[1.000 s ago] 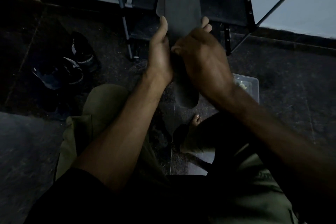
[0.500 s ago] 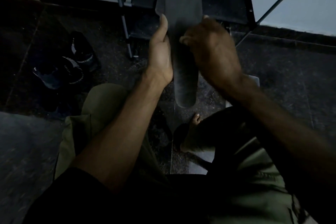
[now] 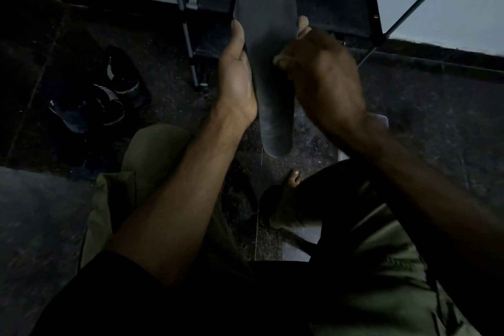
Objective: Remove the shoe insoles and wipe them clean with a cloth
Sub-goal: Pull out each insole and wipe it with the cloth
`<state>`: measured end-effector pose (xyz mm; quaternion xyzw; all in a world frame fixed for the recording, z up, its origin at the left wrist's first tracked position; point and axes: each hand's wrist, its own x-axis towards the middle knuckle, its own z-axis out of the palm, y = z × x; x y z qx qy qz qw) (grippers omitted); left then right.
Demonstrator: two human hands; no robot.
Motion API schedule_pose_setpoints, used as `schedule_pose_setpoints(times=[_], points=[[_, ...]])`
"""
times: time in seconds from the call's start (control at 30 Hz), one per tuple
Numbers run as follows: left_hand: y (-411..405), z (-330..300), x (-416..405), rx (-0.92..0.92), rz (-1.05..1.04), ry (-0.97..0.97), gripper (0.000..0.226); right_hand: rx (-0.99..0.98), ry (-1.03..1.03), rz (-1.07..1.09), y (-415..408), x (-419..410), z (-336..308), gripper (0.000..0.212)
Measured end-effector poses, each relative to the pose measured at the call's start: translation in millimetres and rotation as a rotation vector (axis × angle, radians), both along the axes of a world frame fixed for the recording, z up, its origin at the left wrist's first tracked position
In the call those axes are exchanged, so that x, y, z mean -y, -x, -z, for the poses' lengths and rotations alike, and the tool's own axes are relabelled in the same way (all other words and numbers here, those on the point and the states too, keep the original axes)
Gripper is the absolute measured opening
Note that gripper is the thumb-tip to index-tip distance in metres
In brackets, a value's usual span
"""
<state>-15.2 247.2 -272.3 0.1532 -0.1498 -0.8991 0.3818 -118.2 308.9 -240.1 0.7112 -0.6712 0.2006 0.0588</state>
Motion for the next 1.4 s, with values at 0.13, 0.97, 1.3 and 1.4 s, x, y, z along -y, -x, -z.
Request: schedule_pose_setpoints(times=[0.13, 0.97, 1.3, 1.4], points=[[-1.4, 1.6, 3.3, 0.145, -0.078, 0.027, 0.061, -0.011, -0.003, 0.055, 9.7, 24.1, -3.4, 0.041], [0.1, -1.3, -0.1, -0.017, 0.011, -0.002, 0.069, -0.034, 0.055, 0.016, -4.3, 2.3, 10.4, 0.035], [-1.1, 2.8, 4.9, -0.021, 0.019, -0.020, 0.072, 0.074, 0.058, 0.088, -7.4, -10.4, 14.7, 0.031], [-2.9, 4.9, 7.9, -0.056, 0.033, -0.011, 0.077, 0.135, 0.031, 0.035, -22.8, -36.2, 19.1, 0.029]])
